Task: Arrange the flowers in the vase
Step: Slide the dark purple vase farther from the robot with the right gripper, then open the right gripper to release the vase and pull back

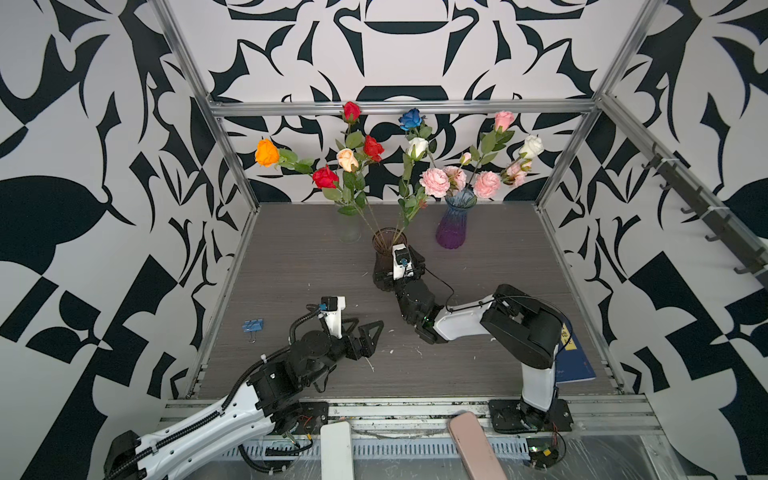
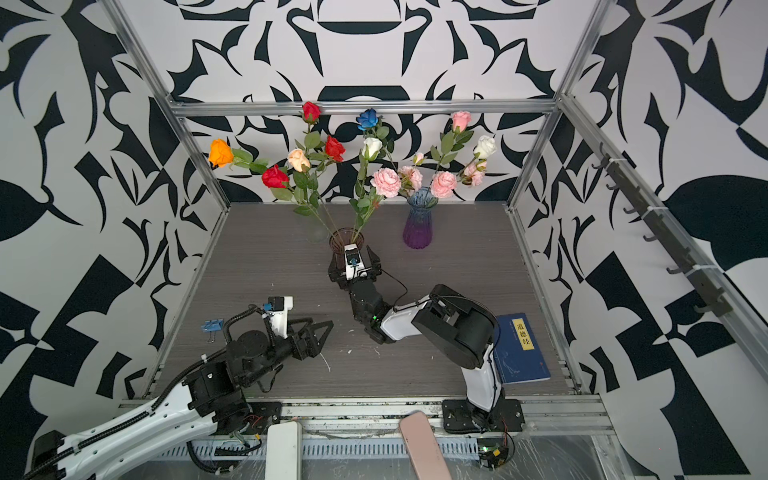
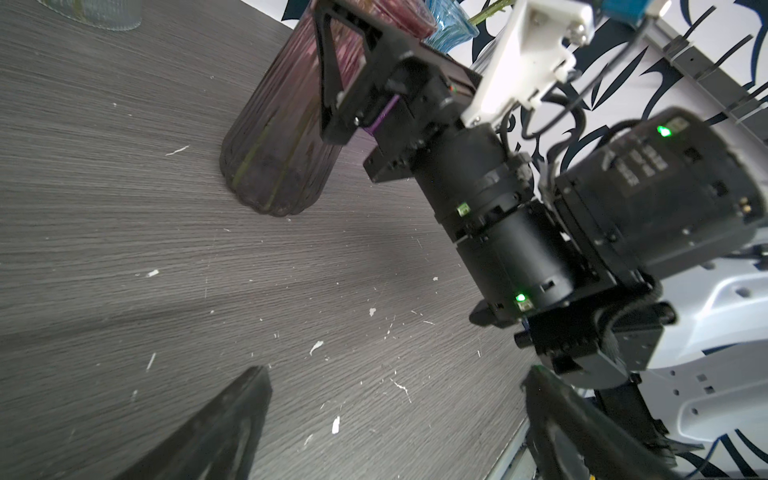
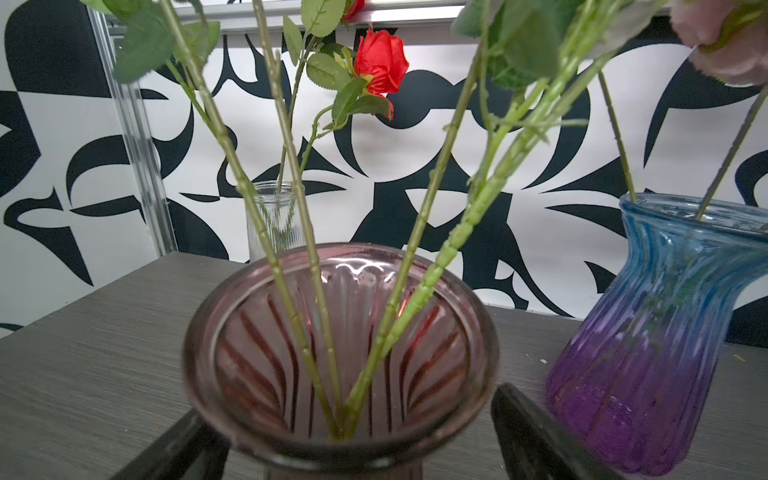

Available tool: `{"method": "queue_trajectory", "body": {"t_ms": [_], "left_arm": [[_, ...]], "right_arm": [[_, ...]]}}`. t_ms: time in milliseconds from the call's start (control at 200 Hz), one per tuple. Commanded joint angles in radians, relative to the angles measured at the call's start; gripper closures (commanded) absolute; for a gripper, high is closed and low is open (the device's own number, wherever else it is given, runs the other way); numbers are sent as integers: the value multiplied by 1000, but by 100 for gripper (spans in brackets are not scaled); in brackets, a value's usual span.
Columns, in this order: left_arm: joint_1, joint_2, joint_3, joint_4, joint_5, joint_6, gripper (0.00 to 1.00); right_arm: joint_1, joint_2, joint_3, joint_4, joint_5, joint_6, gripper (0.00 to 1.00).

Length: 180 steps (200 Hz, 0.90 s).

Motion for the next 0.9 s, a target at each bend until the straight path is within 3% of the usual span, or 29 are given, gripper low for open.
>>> {"method": "queue_trajectory", "body": {"t_ms": [0, 290, 425, 480, 530, 605, 675, 730, 780, 895], "left_arm": [[3, -14, -22, 3, -22, -18, 0], [4, 2, -25, 13, -48, -36, 1], [4, -17, -2, -38, -152, -19, 0], [6, -40, -2, -19, -221, 51, 1], [6, -73, -18, 40, -262, 198, 1], [11, -116, -35, 129, -429, 377, 1], [41, -122, -18, 164, -592, 546, 1], [101, -88, -27, 247, -646, 694, 1], [176, -42, -45, 305, -655, 759, 1], [395, 84, -82, 381, -535, 738, 1]], "right_arm": [[17, -61, -38, 72, 34, -19, 1], [81, -176, -226, 114, 108, -50, 1], [93, -343, -389, 70, 177, -103, 1], [85, -452, -454, -5, 226, -143, 1], [61, -578, -509, -124, 236, -170, 1], [-40, -805, -555, -463, 180, -90, 1], [-243, -993, -593, -741, 28, 46, 1], [-399, -1103, -653, -743, -51, 86, 1], [-500, -1174, -701, -722, -151, 43, 1], [-665, -1112, -727, -695, -227, -22, 1]]}}
